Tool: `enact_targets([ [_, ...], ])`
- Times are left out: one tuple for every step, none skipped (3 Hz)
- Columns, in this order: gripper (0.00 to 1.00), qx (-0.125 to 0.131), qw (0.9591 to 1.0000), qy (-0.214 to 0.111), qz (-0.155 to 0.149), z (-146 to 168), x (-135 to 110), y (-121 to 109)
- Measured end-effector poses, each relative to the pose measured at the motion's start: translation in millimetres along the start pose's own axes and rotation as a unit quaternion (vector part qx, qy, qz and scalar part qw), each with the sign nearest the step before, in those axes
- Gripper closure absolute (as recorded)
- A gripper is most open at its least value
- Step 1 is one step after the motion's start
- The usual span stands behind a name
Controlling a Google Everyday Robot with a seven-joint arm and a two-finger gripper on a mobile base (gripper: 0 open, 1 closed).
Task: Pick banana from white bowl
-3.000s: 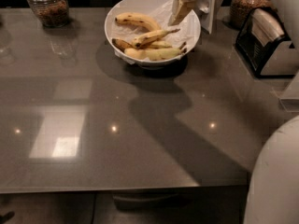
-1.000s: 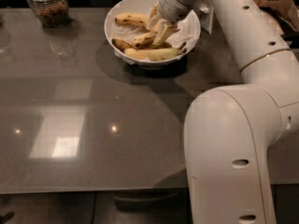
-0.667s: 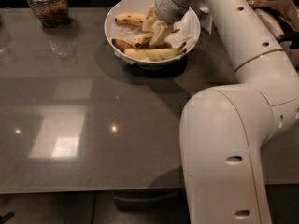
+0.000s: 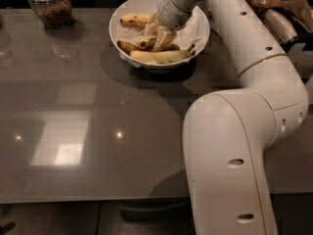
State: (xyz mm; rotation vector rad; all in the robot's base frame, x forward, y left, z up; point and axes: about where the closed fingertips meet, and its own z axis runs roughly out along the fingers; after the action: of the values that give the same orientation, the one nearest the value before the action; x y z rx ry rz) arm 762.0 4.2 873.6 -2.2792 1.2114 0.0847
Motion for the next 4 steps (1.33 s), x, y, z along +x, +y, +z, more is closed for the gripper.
enact_targets([
  [0.74,0.003,1.0,-0.002,-0.004,1,-2,-4],
  [0.97,0.013,0.9998,0.008,-0.012,-8,-5,-13],
  [1.0,0.023,0.9994,0.02,-0.018,-25,-10,-20],
  [1.0,0.034,0.9988,0.035,-0.012,-50,-13,-20],
])
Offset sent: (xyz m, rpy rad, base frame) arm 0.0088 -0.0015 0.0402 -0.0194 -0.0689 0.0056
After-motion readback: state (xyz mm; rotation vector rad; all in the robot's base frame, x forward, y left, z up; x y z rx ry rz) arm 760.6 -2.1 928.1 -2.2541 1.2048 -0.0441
